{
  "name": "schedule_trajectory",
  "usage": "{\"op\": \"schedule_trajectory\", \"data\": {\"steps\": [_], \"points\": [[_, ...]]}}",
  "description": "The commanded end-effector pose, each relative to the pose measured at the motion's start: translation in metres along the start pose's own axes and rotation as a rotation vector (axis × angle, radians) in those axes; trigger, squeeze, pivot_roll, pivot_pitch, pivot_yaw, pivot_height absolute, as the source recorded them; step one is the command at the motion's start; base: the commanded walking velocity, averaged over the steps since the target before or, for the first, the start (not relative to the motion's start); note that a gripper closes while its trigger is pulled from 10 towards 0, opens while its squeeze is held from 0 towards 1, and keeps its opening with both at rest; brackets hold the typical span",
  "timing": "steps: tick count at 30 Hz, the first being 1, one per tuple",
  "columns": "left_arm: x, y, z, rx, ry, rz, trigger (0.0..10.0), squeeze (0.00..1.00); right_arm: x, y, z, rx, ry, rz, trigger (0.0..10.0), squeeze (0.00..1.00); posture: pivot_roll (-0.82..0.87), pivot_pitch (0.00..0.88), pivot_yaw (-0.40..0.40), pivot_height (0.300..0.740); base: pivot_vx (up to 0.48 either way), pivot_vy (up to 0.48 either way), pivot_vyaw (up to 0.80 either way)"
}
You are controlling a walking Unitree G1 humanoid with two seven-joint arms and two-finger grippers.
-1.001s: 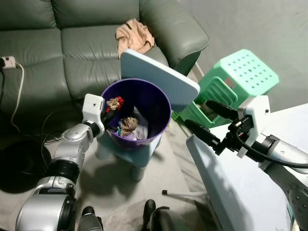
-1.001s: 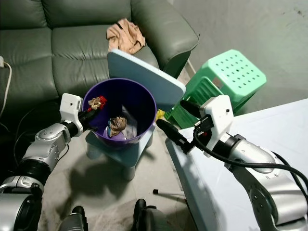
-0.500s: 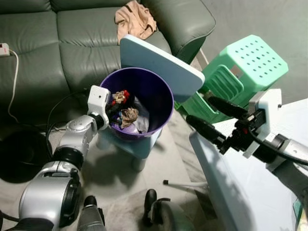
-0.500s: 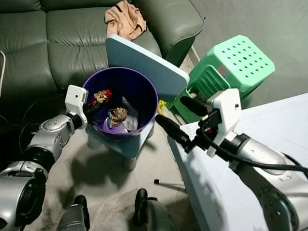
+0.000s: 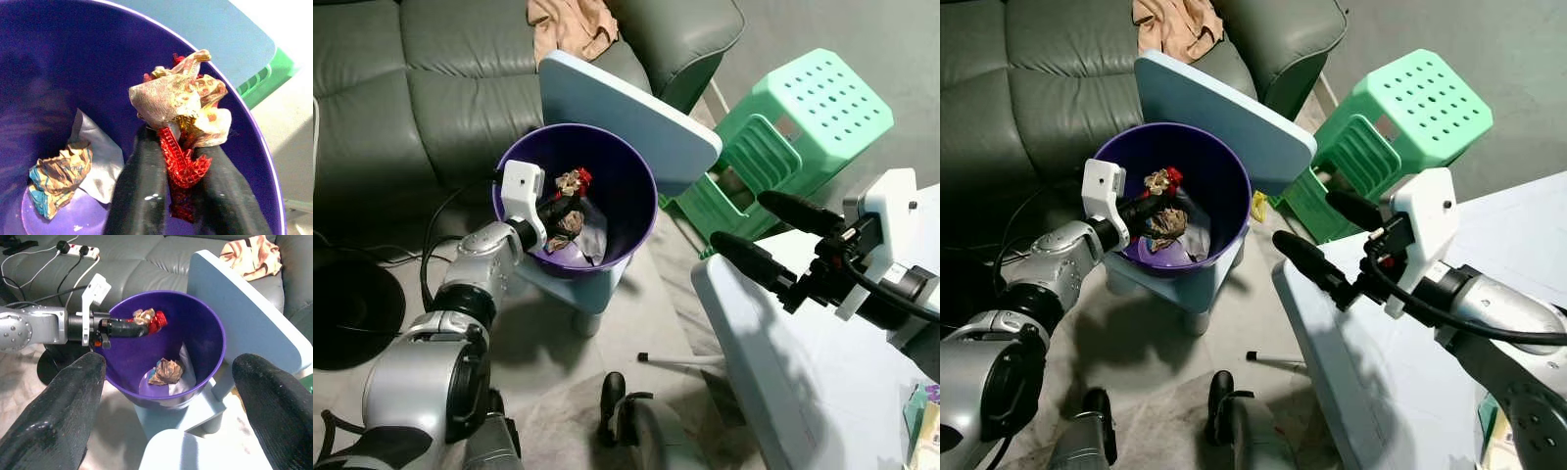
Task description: Picking trash to rubbish bin
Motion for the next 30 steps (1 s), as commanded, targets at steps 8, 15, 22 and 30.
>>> {"op": "schedule_trajectory", "data": {"steps": [8,15,22,30], "points": [[0.0012,-0.0047,0.0033,-0.004,-0.019,-0.030,10.0,1.00,-0.0071,0.0036,-0.0002,-0.014,-0.023,-0.011,10.0,0.00,-0.32,0.474,-0.228,0.740,0.000,0.000,0.00],[0.0009,-0.0042,0.0027,0.004,-0.023,-0.032,10.0,1.00,-0.0079,0.0036,0.0011,-0.016,-0.030,-0.013,10.0,0.00,-0.32,0.475,-0.226,0.740,0.000,0.000,0.00],[0.0012,-0.0037,0.0031,0.002,-0.028,-0.032,10.0,1.00,-0.0077,0.0034,0.0018,-0.013,-0.036,-0.011,10.0,0.00,-0.31,0.474,-0.221,0.740,0.000,0.000,0.00],[0.0017,-0.0029,0.0032,0.012,-0.026,-0.034,10.0,1.00,-0.0083,0.0024,0.0028,-0.014,-0.043,-0.011,10.0,0.00,-0.31,0.474,-0.218,0.740,0.000,0.000,0.00]]}}
Point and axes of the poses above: a point about 5 cm out from each wrist's last joint towards the gripper, its own x axis pointing out of the wrist towards the gripper, its own y axis along the axis of the wrist's last joint, z = x × y, the point moved 2 cm from there along x, pointing out of the wrist towards the gripper, and after that the axes turned 7 degrees about x, right-handed, at the moved point
